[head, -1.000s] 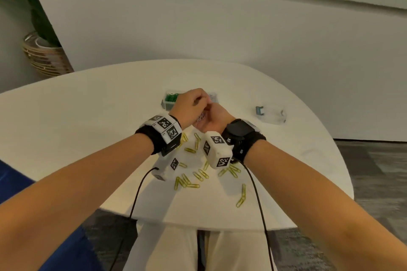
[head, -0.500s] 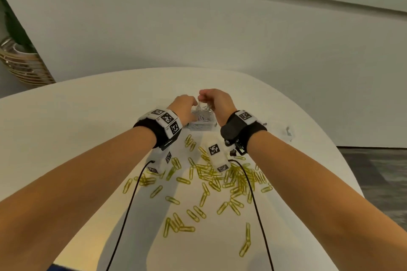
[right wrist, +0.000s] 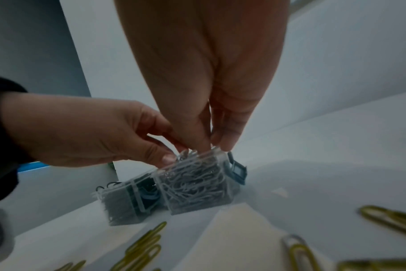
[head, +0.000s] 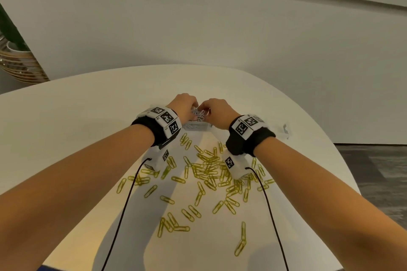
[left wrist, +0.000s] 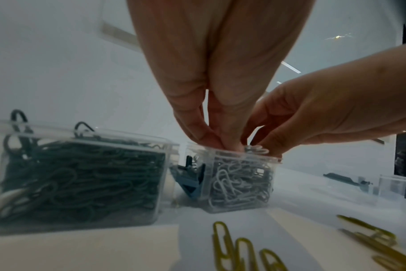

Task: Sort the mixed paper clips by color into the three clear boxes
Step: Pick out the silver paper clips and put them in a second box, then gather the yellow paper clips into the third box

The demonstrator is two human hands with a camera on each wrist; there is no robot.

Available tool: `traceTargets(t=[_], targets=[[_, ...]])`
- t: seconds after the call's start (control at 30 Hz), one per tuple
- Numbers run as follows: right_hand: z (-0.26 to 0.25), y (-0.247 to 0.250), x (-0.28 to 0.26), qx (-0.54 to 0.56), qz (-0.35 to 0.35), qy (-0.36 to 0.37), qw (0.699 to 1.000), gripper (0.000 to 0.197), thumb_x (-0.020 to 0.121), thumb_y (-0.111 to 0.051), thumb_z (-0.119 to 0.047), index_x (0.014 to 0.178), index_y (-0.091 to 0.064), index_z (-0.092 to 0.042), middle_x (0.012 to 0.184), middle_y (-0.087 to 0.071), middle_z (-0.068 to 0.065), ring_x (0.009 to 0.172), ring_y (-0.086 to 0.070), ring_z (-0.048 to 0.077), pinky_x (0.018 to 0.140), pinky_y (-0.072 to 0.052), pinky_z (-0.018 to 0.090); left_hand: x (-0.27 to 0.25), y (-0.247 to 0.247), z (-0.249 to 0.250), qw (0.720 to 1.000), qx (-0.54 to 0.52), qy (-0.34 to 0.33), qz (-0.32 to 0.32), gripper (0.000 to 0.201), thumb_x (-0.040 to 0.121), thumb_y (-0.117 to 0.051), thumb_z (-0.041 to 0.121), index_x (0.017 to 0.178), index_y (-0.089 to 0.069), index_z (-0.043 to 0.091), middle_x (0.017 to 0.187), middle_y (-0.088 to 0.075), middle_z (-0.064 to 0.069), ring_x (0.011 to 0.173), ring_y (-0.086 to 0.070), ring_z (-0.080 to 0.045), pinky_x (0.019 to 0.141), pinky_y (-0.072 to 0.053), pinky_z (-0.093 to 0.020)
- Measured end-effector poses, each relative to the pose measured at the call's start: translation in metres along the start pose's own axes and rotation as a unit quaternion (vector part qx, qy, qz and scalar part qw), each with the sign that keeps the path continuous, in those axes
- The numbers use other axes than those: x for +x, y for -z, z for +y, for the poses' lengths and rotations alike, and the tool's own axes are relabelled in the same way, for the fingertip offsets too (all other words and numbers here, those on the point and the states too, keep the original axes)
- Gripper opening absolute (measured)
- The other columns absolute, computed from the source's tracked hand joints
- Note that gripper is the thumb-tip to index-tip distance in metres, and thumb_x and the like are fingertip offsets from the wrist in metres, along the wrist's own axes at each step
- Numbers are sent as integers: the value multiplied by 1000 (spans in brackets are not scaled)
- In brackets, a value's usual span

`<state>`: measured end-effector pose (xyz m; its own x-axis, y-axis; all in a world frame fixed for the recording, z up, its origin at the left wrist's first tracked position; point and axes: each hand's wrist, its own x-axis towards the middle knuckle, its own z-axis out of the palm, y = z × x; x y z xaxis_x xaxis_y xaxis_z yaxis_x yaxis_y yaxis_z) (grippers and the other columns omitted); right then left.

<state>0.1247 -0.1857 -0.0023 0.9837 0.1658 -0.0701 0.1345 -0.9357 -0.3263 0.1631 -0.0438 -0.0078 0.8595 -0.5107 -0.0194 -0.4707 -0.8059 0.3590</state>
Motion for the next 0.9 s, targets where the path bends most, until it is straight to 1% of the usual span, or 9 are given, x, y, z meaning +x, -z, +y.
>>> traceTargets(t=[0.1,0.23,0.3,0.4,0.57,0.63,0.7,0.8,0.9], targets=[[5,13,0,54,-22,-18,998,32,88,-63,-15,120,-63,-13,108,-60,3,95,-55,15,80,-39,21,-2,6,-3,1000,-14,12,0,28,87,-65,18,113,-62,9,124,-53,-12,109,-56,-25,92,-43,-31],[7,12,0,71,-51,-11,996,45,83,-71,-33,122,-61,-15,108,-56,-3,93,-53,12,81,-43,22,-5,10,-5,1000,-15,17,-6,31,87,-64,16,117,-60,8,123,-55,-10,110,-55,-24,92,-42,-29],[2,5,2,52,-21,4,998,40,83,-72,-28,119,-64,-11,109,-61,3,90,-54,14,74,-45,20,-5,8,-2,1000,1,10,-15,32,87,-64,16,118,-61,7,121,-59,-11,110,-56,-25,91,-42,-28],[-1,1,4,50,16,4,999,30,85,-69,-17,113,-67,-7,109,-65,11,88,-60,20,78,-51,26,-7,5,3,1000,10,10,-12,33,87,-64,17,118,-60,6,119,-61,-12,109,-57,-25,92,-43,-29],[11,18,-16,160,43,-36,986,24,91,-62,-17,113,-65,-8,102,-63,8,75,-62,17,75,-58,32,-25,24,-2,998,-49,36,8,34,86,-66,27,115,-59,10,115,-59,-6,98,-56,-19,84,-44,-27],[26,25,-40,140,49,-67,987,25,95,-54,-19,116,-64,-10,110,-66,7,90,-63,17,89,-51,28,-51,34,-10,998,-51,42,14,33,88,-62,33,112,-58,10,107,-57,-3,92,-52,-16,77,-40,-26],[41,22,-73,97,-20,-89,991,35,100,-46,-31,130,-56,-16,131,-58,2,116,-54,17,97,-36,23,-86,27,-22,996,-73,48,11,39,92,-55,37,116,-56,7,110,-57,-8,97,-52,-19,76,-39,-28],[53,1,-116,132,-132,-135,973,57,101,-34,-44,150,-26,-17,156,-26,3,142,-28,20,113,-20,29,-144,-5,-48,985,-80,149,-41,67,93,-40,54,142,-33,8,144,-37,-13,132,-34,-28,107,-30,-39],[46,-23,-124,100,-116,-163,975,70,100,-34,-48,153,-6,-13,161,-1,3,148,-6,21,119,-8,43,-175,-35,-58,960,-35,260,-102,89,87,-26,71,149,-8,9,157,-3,-15,145,-3,-32,116,-9,-51]])
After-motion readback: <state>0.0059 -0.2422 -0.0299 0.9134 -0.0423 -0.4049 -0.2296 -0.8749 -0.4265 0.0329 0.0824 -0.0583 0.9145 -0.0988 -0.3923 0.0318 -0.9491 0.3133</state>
